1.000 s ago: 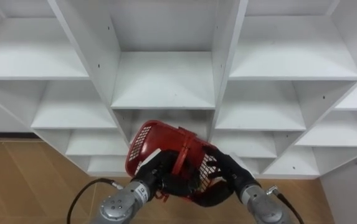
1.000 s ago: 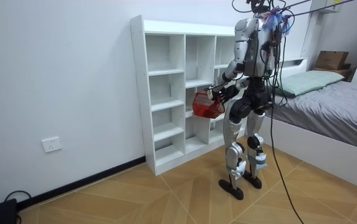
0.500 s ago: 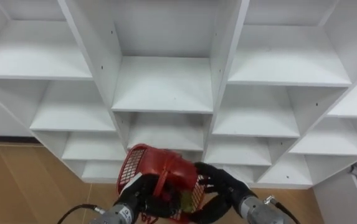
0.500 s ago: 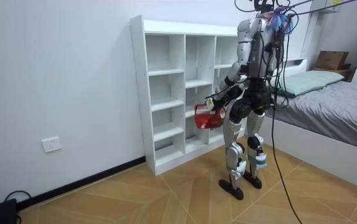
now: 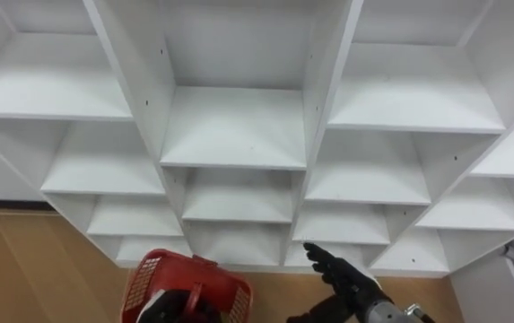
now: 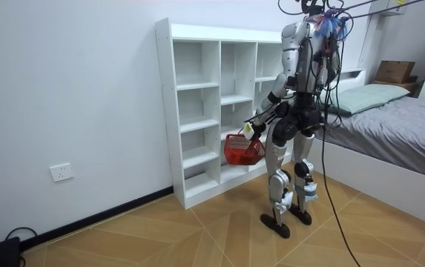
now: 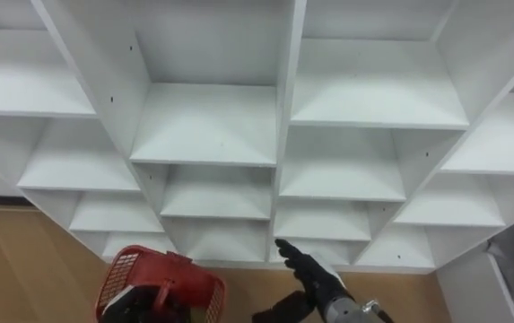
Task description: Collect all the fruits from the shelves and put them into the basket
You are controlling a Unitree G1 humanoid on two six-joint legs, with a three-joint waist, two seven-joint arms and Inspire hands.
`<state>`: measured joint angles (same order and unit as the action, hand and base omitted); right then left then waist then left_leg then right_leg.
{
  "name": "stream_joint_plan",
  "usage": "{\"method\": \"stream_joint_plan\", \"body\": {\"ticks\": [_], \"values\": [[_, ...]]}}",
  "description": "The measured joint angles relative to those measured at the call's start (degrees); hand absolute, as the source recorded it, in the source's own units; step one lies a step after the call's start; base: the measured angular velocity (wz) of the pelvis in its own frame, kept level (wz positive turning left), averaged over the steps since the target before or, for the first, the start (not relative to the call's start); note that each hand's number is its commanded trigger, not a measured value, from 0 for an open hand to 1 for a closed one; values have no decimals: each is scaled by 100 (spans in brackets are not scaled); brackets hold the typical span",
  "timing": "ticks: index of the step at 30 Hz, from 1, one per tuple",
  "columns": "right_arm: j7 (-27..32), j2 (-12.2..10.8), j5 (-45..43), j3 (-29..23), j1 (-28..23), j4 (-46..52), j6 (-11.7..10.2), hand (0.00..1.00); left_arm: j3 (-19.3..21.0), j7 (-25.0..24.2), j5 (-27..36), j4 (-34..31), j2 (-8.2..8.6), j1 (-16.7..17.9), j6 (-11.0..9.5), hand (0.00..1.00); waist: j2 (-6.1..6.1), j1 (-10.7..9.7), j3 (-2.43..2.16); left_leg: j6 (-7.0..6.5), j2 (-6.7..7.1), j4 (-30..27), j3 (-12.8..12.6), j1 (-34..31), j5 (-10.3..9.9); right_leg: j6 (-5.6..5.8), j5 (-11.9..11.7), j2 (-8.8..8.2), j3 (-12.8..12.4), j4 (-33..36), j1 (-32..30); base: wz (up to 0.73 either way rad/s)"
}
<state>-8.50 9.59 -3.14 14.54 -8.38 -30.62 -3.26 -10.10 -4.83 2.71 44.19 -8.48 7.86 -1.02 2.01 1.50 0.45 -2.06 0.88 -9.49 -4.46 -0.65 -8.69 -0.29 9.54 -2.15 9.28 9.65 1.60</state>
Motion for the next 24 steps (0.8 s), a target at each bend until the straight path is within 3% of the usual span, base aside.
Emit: {"method": "stream_joint_plan", "body": {"ticks": [6, 9, 12, 18, 24], "values": [[520, -2, 121, -437, -259, -137, -96, 0, 400, 206, -1, 151, 1, 249, -61, 100, -18, -4, -8, 16, 8, 23, -53, 234, -73, 5, 23, 32, -103, -98, 215, -7], [784, -4, 123, -644, -433, -272, -111, 0, 504, 249, 1, 150, 15, 370, -64, 100, -42, -6, -37, 17, -7, 13, -18, 255, -97, 8, 26, 32, -81, -103, 243, 1], [1048, -5, 202, -744, -544, -749, -321, 0, 617, 344, 36, 343, 46, 457, -206, 100, -47, -20, -39, 20, -5, 19, -7, 317, -106, 11, 45, 23, -12, -118, 339, 7], [1284, -24, 276, -1064, -582, -1895, -359, 0, 939, 429, 192, 957, 97, 464, -273, 100, -24, -40, -47, 26, -5, 23, 1, 346, -122, 11, 77, 20, 25, -123, 358, 1], [1346, -89, 506, -1295, -585, -2783, -354, 0, 1197, 459, 240, 1293, 115, 555, -281, 100, -12, -117, -25, 32, 39, 24, 83, 447, -153, 15, 84, 25, 29, -197, 513, 4]]}}
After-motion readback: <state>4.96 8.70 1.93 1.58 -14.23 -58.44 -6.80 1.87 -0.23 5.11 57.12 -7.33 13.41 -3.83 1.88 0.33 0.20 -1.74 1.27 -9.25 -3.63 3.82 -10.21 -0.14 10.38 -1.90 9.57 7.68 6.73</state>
